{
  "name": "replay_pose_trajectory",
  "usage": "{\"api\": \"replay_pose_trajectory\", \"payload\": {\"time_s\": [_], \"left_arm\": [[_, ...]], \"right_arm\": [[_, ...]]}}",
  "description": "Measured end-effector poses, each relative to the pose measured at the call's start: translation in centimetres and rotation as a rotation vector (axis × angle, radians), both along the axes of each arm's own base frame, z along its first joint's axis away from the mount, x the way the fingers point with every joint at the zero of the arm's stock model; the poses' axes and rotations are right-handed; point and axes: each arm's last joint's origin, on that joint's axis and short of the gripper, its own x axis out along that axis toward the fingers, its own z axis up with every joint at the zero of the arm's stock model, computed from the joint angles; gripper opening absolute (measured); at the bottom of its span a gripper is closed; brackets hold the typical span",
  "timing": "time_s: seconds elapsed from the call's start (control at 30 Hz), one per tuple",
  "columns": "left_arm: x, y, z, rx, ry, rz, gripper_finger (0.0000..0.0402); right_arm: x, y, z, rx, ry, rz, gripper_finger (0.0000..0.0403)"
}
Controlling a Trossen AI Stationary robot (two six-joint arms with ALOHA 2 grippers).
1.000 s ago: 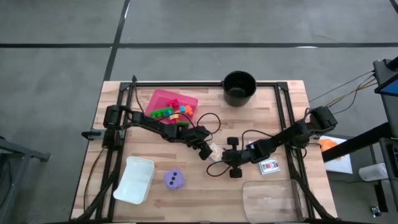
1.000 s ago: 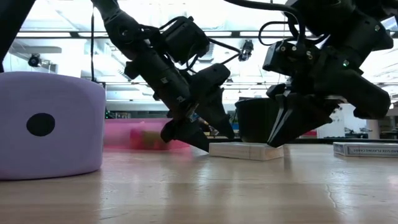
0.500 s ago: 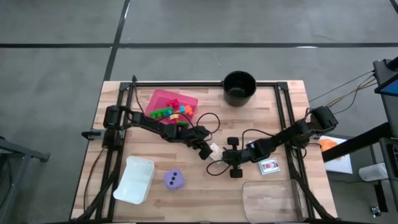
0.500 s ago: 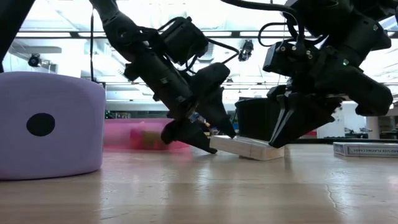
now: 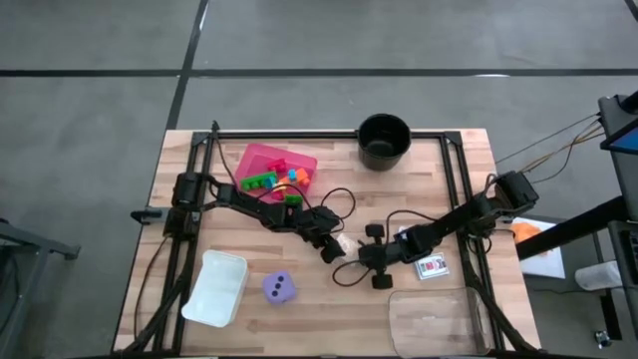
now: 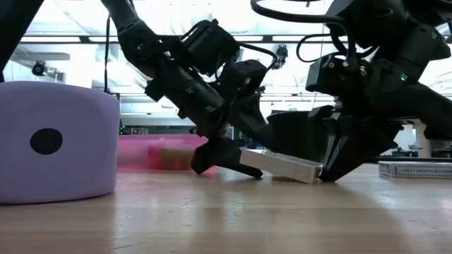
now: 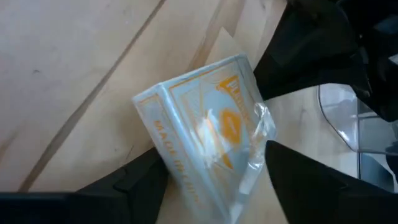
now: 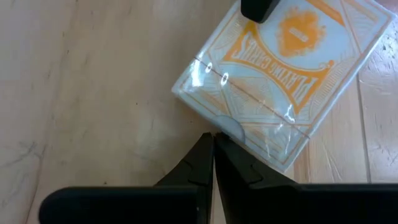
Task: Pick & Place Toys
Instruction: Put the yellow deck of cards into the transparent bin
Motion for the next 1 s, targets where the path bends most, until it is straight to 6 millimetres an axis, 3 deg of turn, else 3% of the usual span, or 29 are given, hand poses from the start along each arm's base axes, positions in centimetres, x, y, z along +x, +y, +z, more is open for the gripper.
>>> {"api": "replay_pose_trajectory", "payload": {"time_s": [0.1, 0.3, 0.63, 0.83, 1.0], "left_arm": [[-0.1, -0.1, -0.1, 0.002, 0.010, -0.008, 0.0211], [-0.2, -0.4, 0.0, -0.011, -0.001, -0.091, 0.0057], [-0.4, -0.7, 1.3, 0.057, -0.088, -0.221, 0.0060], [-0.8, -0.4, 1.6, 0.134, -0.163, -0.244, 0.0060], [-1.4, 0.4, 1.8, 0.251, -0.299, -0.197, 0.0060]], "right_arm": [[0.0, 0.0, 0.0, -0.008, -0.003, -0.004, 0.0018], [0.0, -0.1, 0.3, -0.028, -0.022, -0.011, 0.0018], [-1.2, 1.4, 2.7, -0.063, -0.290, 0.135, 0.0018], [-3.8, 0.2, 2.4, 0.013, -0.518, 0.127, 0.0018], [-5.8, -0.7, 4.0, 0.108, -0.798, 0.126, 0.0018]]}}
